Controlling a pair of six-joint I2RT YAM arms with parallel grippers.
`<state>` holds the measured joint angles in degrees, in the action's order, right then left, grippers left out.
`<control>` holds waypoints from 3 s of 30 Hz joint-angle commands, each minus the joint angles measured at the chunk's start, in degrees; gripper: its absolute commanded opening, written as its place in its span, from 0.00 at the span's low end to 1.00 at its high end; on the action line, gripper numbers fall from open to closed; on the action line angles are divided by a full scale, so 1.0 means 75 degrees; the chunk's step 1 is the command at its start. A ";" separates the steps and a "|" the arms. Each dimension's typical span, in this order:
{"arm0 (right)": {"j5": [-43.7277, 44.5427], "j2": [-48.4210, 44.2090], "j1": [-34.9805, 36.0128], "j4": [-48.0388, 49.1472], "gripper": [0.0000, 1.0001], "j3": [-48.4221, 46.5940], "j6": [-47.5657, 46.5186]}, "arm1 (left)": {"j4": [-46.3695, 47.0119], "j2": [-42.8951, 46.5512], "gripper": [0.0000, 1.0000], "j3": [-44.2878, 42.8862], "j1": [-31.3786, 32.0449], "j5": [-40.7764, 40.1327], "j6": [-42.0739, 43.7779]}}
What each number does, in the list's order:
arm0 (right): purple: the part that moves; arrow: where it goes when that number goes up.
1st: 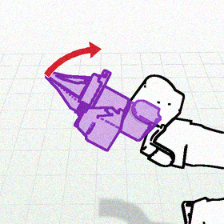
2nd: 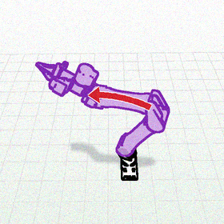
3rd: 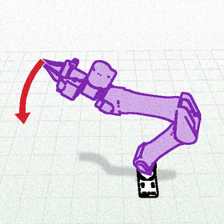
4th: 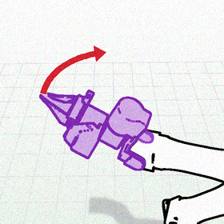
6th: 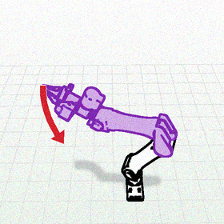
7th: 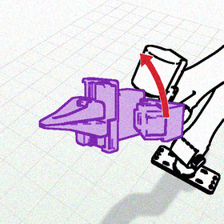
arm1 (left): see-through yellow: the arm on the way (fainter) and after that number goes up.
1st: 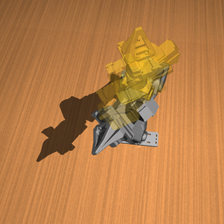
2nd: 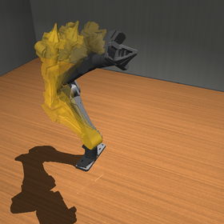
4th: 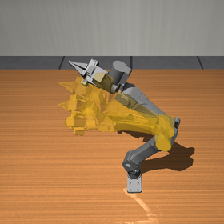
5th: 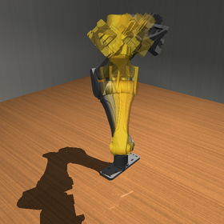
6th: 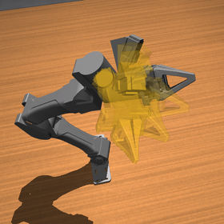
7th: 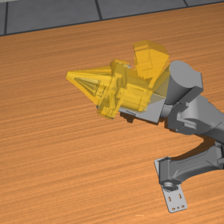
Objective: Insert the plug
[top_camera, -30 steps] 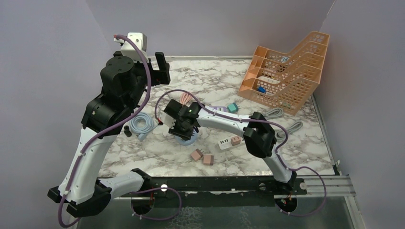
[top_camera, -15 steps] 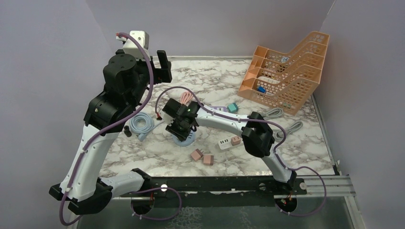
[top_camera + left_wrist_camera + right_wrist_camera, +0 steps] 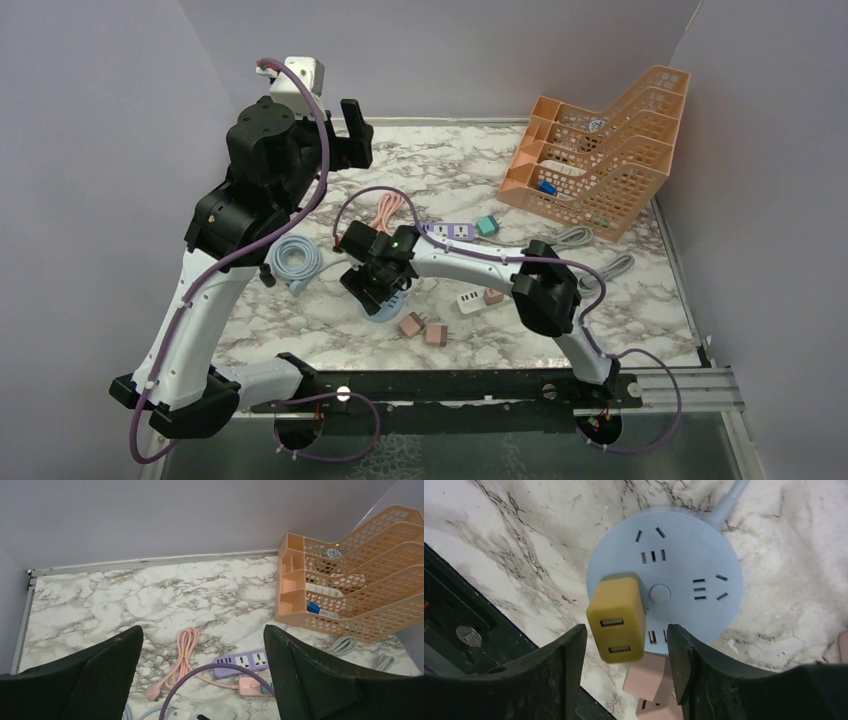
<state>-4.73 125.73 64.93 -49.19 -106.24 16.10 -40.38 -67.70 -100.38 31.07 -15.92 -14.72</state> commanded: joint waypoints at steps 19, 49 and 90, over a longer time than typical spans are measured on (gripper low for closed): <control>0.1587 -0.2431 0.0374 0.1128 0.65 0.3265 0.0885 | 0.0202 0.0224 0.94 0.0027 -0.0044 0.0236 -0.0131; 0.2742 -0.1574 0.0757 0.1039 0.62 0.3077 0.1663 | 0.0228 0.0425 0.94 0.0326 -0.0047 0.0234 -0.0123; -0.4263 -0.6721 -0.3849 0.6784 0.40 0.6414 0.4574 | 0.3466 0.1730 0.98 0.4812 -0.0041 0.6227 0.1100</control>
<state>-28.56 78.19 36.97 -8.62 -58.37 40.71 -25.74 -57.49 -68.97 30.85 14.09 -7.49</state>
